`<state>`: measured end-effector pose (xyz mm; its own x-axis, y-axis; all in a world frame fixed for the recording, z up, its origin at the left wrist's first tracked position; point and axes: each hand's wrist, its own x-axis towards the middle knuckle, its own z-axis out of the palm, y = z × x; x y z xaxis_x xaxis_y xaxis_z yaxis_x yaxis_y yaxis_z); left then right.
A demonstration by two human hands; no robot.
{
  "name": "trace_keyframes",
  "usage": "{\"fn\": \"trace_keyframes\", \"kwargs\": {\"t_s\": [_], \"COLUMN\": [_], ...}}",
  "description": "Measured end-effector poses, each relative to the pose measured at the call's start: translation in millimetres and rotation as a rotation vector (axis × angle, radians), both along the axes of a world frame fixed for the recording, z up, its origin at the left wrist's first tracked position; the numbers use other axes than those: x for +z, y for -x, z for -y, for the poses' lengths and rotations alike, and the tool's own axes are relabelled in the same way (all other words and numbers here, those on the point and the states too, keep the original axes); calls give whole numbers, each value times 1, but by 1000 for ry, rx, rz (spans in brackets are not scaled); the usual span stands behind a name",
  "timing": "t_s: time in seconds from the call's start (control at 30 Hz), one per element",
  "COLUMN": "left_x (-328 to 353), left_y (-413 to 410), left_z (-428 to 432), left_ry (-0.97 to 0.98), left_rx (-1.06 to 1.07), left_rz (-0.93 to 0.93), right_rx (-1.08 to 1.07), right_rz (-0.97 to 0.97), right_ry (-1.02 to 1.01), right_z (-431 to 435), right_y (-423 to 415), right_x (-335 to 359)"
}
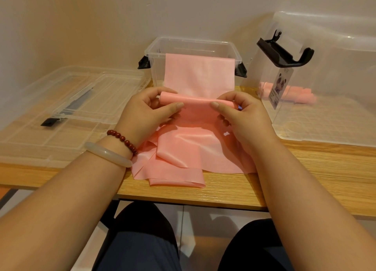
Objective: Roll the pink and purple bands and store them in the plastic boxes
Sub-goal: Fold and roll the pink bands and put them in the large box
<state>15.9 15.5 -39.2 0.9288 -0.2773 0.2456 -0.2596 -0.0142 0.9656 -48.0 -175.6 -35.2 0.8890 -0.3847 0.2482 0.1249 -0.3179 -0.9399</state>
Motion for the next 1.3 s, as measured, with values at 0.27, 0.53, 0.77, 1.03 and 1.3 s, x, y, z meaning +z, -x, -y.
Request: {"fn": "trace_keyframes", "kwargs": {"t_s": [0.27,0.53,0.77,1.03,1.3], "left_x": [-1,0,1,-1,1], "left_y": [-1,-1,0,-1,1], "left_z": [1,0,-1,1,0], "left_ry": [19,-7,38,42,17], "left_rx": [1,-4,-21,3,-31], "left_rz": [-7,3,0,-24,3], "right_rx": [18,11,3,39,-1], "right_rz": [0,-3,-16,-15,-16], "right_ry": [-48,18,-5,-1,-12], "right_z": [-1,0,-1,-2,0], "right_y": [0,-1,-2,1,-2], "right_x": [0,-1,-1,0,-2]}}
